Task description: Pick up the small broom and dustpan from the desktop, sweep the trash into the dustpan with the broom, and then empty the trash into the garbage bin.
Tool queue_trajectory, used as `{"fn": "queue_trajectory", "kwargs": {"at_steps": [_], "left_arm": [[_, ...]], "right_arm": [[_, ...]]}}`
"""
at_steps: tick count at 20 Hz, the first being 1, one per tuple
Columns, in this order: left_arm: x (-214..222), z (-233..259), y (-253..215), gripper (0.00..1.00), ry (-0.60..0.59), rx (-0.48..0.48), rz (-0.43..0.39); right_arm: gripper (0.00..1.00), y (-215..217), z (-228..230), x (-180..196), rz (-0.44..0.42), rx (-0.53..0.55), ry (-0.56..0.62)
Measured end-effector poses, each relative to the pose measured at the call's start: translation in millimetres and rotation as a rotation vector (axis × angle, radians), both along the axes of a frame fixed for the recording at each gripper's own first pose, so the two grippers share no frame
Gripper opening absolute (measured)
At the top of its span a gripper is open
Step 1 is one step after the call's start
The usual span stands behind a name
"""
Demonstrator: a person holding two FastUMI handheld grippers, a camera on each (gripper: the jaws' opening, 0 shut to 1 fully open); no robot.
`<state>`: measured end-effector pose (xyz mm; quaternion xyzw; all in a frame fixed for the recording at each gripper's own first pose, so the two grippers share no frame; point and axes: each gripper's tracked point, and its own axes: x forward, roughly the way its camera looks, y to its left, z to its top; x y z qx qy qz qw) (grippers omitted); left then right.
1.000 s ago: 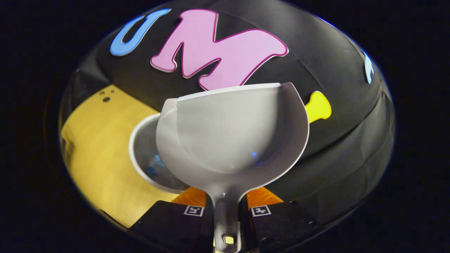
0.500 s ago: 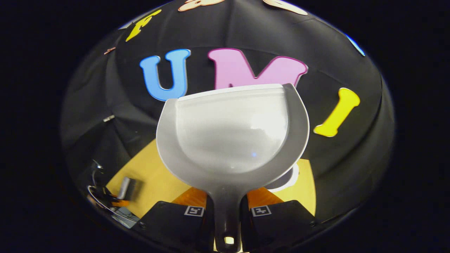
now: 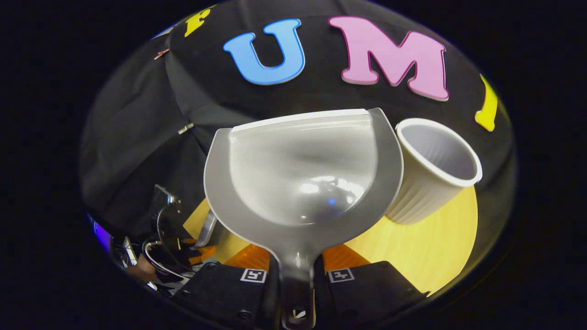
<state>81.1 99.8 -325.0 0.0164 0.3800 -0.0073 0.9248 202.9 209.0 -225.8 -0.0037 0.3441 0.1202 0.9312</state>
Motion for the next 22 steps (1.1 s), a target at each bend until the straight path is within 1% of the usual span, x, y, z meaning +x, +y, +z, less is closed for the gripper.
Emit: {"fn": "queue_trajectory", "kwargs": {"at_steps": [2,4,5,6,7,9,10,11,13,14,15,16,20,22], "left_arm": [[-2.1,-2.5,0.0,0.26,0.016,0.001,-0.016],[-0.8,-4.9,-2.0,0.26,0.032,-0.025,-0.021],[-0.4,-5.9,-2.1,0.26,0.039,-0.029,-0.028],[-0.8,-5.9,-0.5,0.23,0.047,-0.027,-0.040],[0.0,-5.6,-0.1,0.26,0.056,-0.024,-0.053],[-0.5,-3.8,1.3,0.26,0.070,-0.028,-0.077],[-1.0,-5.9,1.9,0.26,0.079,-0.030,-0.086],[-0.3,-6.4,2.5,0.26,0.088,-0.033,-0.093],[-0.8,-5.4,2.1,0.26,0.097,-0.037,-0.108],[0.3,-5.6,2.1,0.29,0.098,-0.035,-0.119],[1.5,-5.3,1.4,0.26,0.100,-0.030,-0.134],[1.8,-6.4,2.5,0.26,0.107,-0.024,-0.146],[5.7,-7.9,0.7,0.26,0.132,-0.014,-0.179],[4.6,-10.2,0.9,0.26,0.156,-0.023,-0.172]], "right_arm": [[0.34,3.9,-31.9,-18.2,-0.029,0.032,0.082],[0.34,1.1,-79.4,-45.9,-0.061,0.039,0.175],[0.28,-2.2,-102.3,-57.1,-0.073,0.032,0.219],[0.34,-8.6,-121.5,-67.2,-0.086,0.020,0.257],[0.34,-15.0,-136.9,-72.5,-0.111,0.011,0.273],[0.34,-27.0,-163.5,-72.7,-0.158,-0.002,0.308],[0.27,-29.9,-172.1,-70.2,-0.181,0.001,0.317],[0.34,-33.0,-179.8,-67.2,-0.198,0.002,0.324],[0.34,-40.6,-196.3,-61.8,-0.243,0.004,0.339],[0.34,-43.0,-202.7,-60.4,-0.266,0.018,0.353],[0.34,-47.0,-211.5,-56.2,-0.290,0.036,0.366],[0.34,-48.8,-217.1,-53.0,-0.313,0.047,0.375],[0.34,-52.2,-226.5,-47.9,-0.354,0.043,0.369],[0.34,-53.8,-225.9,-42.2,-0.354,0.044,0.372]]}}
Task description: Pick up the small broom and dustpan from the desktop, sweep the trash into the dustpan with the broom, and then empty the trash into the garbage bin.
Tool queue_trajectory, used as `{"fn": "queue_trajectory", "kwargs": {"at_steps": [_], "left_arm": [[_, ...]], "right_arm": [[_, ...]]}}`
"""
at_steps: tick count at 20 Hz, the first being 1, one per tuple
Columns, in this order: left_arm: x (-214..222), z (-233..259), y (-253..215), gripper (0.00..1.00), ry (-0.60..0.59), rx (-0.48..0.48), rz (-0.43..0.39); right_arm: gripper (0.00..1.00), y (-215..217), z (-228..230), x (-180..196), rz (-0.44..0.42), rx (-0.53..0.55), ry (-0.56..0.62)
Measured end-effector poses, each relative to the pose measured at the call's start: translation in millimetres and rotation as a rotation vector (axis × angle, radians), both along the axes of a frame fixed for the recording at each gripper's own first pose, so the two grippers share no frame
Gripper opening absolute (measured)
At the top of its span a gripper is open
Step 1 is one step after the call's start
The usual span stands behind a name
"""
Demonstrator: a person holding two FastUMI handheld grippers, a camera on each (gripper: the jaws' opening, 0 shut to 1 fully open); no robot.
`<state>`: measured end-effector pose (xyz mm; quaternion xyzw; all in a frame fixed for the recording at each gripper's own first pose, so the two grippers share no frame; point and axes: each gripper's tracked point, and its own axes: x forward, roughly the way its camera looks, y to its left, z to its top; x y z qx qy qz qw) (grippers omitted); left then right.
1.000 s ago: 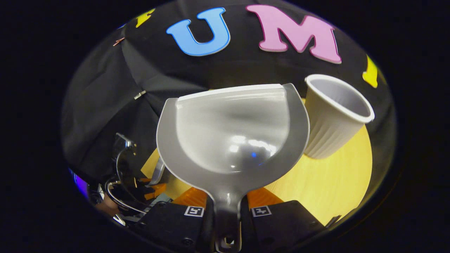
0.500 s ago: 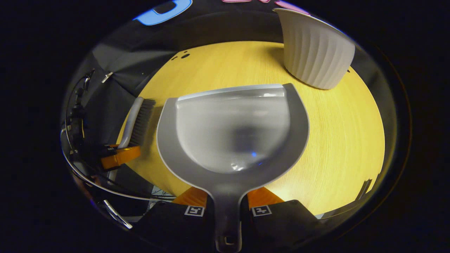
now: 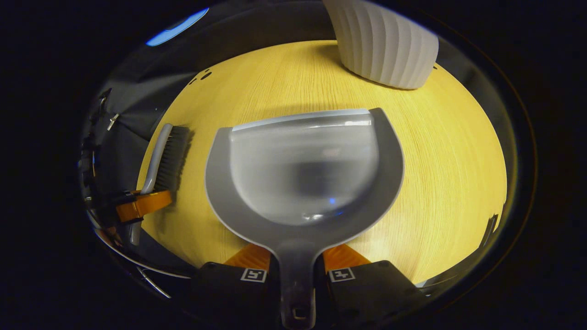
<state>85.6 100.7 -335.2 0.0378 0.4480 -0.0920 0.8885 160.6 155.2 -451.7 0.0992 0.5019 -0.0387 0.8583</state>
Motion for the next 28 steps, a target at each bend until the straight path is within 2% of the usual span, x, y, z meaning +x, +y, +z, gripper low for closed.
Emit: {"fn": "queue_trajectory", "kwargs": {"at_steps": [1,2,3,4,5,6,7,8,9,10,11,14,15,17,20,23,28], "left_arm": [[-1.7,0.8,0.2,0.29,0.015,-0.008,0.008],[-3.0,0.2,1.7,0.26,0.028,-0.012,0.018],[-2.6,2.7,3.2,0.26,0.026,-0.008,0.020],[-4.0,2.1,3.3,0.31,0.025,0.005,0.017],[-5.0,2.2,3.8,0.27,0.027,0.021,0.012],[-4.6,2.9,5.7,0.28,0.029,0.033,0.009],[-4.0,3.7,6.3,0.28,0.027,0.043,0.006],[-3.8,5.1,7.3,0.29,0.025,0.049,0.000],[-3.4,5.8,8.3,0.29,0.021,0.058,-0.004],[-3.1,7.2,8.3,0.30,0.017,0.063,-0.008],[-3.9,9.3,6.4,0.32,0.015,0.060,-0.016],[-0.7,24.3,2.4,0.80,-0.040,0.072,-0.027],[1.0,31.9,6.8,0.96,-0.073,0.108,-0.017],[-4.4,45.3,10.7,0.96,-0.108,0.150,-0.014],[-21.2,69.1,0.1,0.98,-0.157,0.105,-0.011],[-39.9,98.3,-5.5,0.97,-0.222,0.044,0.027],[-86.5,163.2,-13.8,0.98,-0.393,-0.019,0.087]], "right_arm": [[0.34,0.3,3.7,5.1,0.000,0.003,0.002],[0.42,1.1,2.0,7.1,-0.004,0.008,0.006],[0.35,2.4,1.2,9.9,-0.006,0.009,0.007],[0.36,3.0,2.1,10.3,-0.010,0.013,0.009],[0.36,4.9,3.7,10.5,-0.014,0.030,0.010],[0.46,8.3,4.1,11.4,-0.019,0.045,0.011],[0.38,10.3,1.4,13.2,-0.021,0.056,0.014],[0.42,12.4,4.0,12.2,-0.022,0.064,0.013],[0.58,14.7,6.1,11.4,-0.018,0.075,0.012],[0.58,18.0,7.2,11.9,-0.010,0.084,0.011],[0.64,22.7,9.3,11.9,-0.003,0.100,0.004],[0.99,22.4,20.5,9.5,-0.014,0.101,-0.028],[0.99,19.2,29.9,6.6,-0.029,0.092,-0.055],[0.99,11.8,46.8,4.1,-0.069,0.072,-0.124],[0.99,5.8,80.5,-0.3,-0.110,0.066,-0.224],[0.99,-1.0,114.0,-2.2,-0.088,0.052,-0.306],[0.99,-5.3,184.3,-10.9,0.011,-0.034,-0.509]]}}
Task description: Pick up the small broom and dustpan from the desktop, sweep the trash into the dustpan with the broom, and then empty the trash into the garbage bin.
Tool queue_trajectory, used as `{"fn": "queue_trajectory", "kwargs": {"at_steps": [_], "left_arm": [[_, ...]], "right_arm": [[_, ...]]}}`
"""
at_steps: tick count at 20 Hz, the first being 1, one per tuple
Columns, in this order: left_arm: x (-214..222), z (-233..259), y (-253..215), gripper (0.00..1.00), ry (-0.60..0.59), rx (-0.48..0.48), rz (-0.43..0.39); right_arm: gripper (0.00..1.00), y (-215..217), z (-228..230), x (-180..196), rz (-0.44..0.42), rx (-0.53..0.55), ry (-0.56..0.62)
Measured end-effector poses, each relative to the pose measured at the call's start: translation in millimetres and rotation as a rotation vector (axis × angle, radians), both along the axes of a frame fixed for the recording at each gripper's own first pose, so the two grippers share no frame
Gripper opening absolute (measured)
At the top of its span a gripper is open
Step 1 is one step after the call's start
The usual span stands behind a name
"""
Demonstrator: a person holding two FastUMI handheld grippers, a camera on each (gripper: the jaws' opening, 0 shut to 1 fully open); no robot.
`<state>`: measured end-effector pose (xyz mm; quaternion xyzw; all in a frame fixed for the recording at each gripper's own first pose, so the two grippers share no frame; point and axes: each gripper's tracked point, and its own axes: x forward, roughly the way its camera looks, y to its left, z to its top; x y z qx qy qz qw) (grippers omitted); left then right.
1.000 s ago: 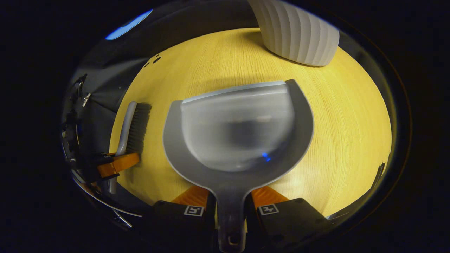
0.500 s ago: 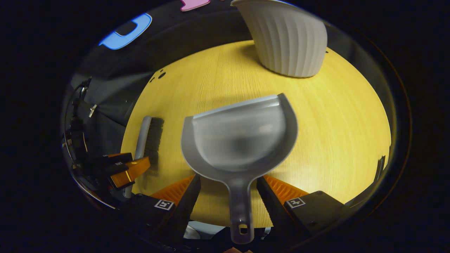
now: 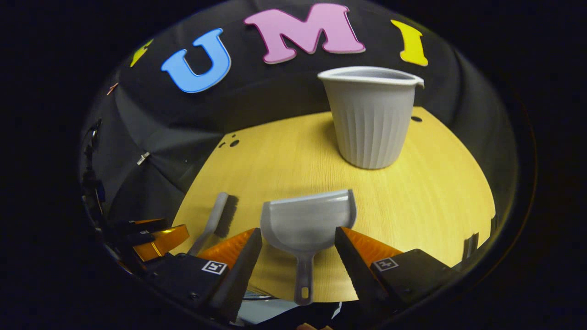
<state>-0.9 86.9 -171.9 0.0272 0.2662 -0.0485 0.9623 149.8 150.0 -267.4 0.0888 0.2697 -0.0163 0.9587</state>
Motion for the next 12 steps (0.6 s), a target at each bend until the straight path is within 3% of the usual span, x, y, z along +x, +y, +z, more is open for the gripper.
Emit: {"fn": "queue_trajectory", "kwargs": {"at_steps": [6,10,12], "left_arm": [[-47.9,85.6,-21.3,0.98,-0.282,-0.005,0.021],[-80.5,132.9,-31.6,0.98,-0.496,0.009,0.030],[-97.2,141.0,-35.2,0.98,-0.547,0.021,0.032]], "right_arm": [[0.99,9.1,67.0,-17.4,0.101,-0.137,-0.219],[0.98,5.7,119.7,-31.4,0.096,-0.180,-0.401],[0.98,5.5,138.8,-42.1,0.096,-0.183,-0.468]]}}
